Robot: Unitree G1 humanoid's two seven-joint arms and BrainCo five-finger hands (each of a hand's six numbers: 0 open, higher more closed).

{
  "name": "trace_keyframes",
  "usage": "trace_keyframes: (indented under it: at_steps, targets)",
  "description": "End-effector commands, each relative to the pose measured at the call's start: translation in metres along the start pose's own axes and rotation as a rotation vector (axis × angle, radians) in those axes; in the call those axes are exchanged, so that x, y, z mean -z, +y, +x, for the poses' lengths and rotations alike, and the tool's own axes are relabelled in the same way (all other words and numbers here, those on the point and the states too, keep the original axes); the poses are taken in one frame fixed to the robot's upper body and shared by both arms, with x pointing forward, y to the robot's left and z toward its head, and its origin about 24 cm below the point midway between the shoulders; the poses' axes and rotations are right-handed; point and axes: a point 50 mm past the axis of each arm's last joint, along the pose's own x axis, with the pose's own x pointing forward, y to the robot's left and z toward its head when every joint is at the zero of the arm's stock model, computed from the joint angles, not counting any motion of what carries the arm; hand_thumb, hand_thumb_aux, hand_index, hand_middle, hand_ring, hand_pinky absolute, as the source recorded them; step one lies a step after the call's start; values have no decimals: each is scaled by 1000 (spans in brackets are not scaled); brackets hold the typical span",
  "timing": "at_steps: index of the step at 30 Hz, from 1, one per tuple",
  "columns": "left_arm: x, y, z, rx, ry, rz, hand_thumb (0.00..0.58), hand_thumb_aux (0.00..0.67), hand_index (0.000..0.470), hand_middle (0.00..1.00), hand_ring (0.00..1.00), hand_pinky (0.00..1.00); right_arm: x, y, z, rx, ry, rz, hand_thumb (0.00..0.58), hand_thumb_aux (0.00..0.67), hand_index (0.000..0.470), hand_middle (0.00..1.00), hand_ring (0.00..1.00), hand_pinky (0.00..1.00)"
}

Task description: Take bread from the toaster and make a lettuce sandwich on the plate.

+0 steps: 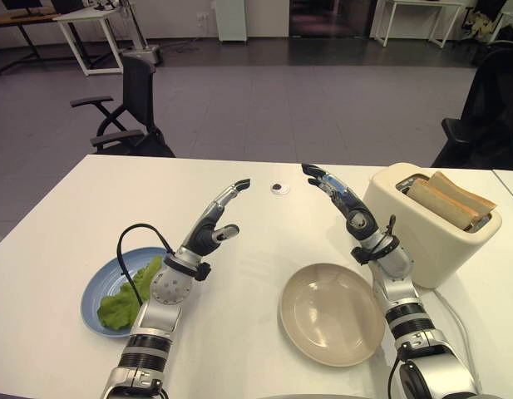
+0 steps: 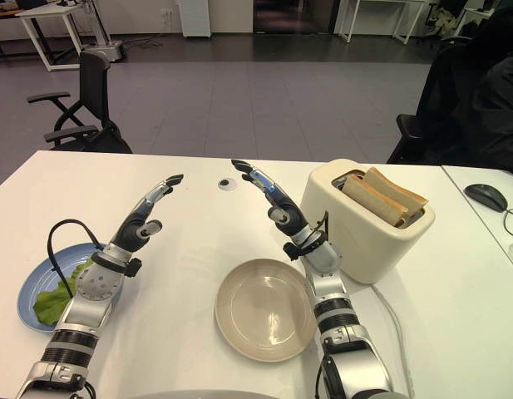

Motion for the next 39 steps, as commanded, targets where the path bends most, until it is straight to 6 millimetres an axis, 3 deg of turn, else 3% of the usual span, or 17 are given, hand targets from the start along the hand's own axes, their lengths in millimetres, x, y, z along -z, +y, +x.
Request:
trace_keyframes:
  at_steps: [1, 10, 12, 14, 17, 20, 22, 25, 28, 33, 36, 37, 39]
  targets:
    - [0, -3, 3, 22, -1, 5, 0, 0, 0, 0, 0, 0, 0, 1, -1, -11, 4, -6, 0, 0, 0, 0, 0, 0]
    - [1, -3, 4, 19, -1, 0, 0, 0, 0, 0, 0, 0, 0, 2, 0, -17, 3, -11, 0, 0, 0, 0, 0, 0]
    - [1, -3, 5, 20, -2, -1, 0, 0, 0, 0, 0, 0, -13, -5, 1, -8, -52, -45, 0, 0, 0, 0, 0, 0]
    - [0, -3, 6, 21, -5, -3, 0, 0, 0, 0, 0, 0, -51, -30, 2, 39, -188, -101, 0, 0, 0, 0, 0, 0]
    - [0, -4, 7, 21, -6, -6, 0, 0, 0, 0, 0, 0, -112, -83, -5, 132, -284, -220, 0, 0, 0, 0, 0, 0]
    - [1, -7, 11, 29, -7, -15, 0, 0, 0, 0, 0, 0, -164, -139, -28, 274, -238, -308, 0, 0, 0, 0, 0, 0]
    - [2, -9, 13, 33, -6, -18, 0, 0, 0, 0, 0, 0, -176, -162, -44, 321, -111, -441, 0, 0, 0, 0, 0, 0]
    - [2, -10, 14, 36, -8, -17, 0, 0, 0, 0, 0, 0, -140, -184, -67, 274, 338, -764, 0, 0, 0, 0, 0, 0]
    - [2, -9, 16, 40, -14, -16, 0, 0, 0, 0, 0, 0, -117, -194, -102, 184, 655, -908, 0, 0, 0, 0, 0, 0]
    - [1, -11, 17, 51, -21, -15, 0, 0, 0, 0, 0, 0, -97, -208, -138, 184, 914, -962, 0, 0, 0, 0, 0, 0]
    - [0, -11, 18, 56, -26, -15, 0, 0, 0, 0, 0, 0, -77, -204, -153, 127, 1013, -924, 0, 0, 0, 0, 0, 0]
    - [0, -11, 18, 57, -26, -15, 0, 0, 0, 0, 0, 0, -72, -202, -154, 111, 1020, -906, 49, 29, 20, 0, 0, 0]
    - [0, -11, 18, 57, -26, -14, 0, 0, 0, 0, 0, 0, -68, -199, -152, 91, 1010, -884, 392, 289, 203, 0, 0, 0]
